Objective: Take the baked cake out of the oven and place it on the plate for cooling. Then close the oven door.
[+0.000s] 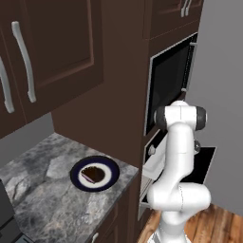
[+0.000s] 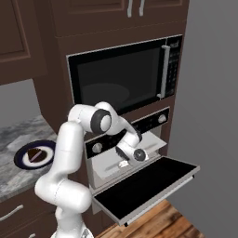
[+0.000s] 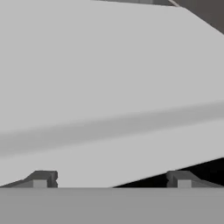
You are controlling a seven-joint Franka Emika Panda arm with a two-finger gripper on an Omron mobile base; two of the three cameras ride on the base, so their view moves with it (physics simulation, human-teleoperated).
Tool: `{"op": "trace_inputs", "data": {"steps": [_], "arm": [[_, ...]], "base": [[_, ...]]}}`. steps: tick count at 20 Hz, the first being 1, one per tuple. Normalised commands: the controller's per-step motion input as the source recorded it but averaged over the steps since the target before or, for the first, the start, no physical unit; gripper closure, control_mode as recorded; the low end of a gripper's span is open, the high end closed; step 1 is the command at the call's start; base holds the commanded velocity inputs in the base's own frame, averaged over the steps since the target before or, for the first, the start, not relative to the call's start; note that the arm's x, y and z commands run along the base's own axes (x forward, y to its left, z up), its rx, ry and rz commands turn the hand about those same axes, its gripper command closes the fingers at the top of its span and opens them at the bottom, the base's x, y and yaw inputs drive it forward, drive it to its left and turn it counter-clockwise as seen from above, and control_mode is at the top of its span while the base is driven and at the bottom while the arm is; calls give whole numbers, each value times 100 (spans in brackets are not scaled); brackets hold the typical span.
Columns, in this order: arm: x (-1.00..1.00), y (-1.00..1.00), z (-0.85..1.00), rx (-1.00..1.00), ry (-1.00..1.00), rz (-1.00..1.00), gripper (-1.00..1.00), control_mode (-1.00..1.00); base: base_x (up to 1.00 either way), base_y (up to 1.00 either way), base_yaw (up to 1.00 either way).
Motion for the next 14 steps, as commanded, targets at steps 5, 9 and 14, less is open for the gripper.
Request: {"op": "trace_inputs", "data": {"steps": [5,9,14], "arm": [[15,13,-17,23,-3,8,-100,-100],[3,1,-18,30,-20,13,-100,-100],[9,25,-35,33,-27,13,-100,-100]], "base": [[0,0,0],[0,0,0],[0,0,0]]}}
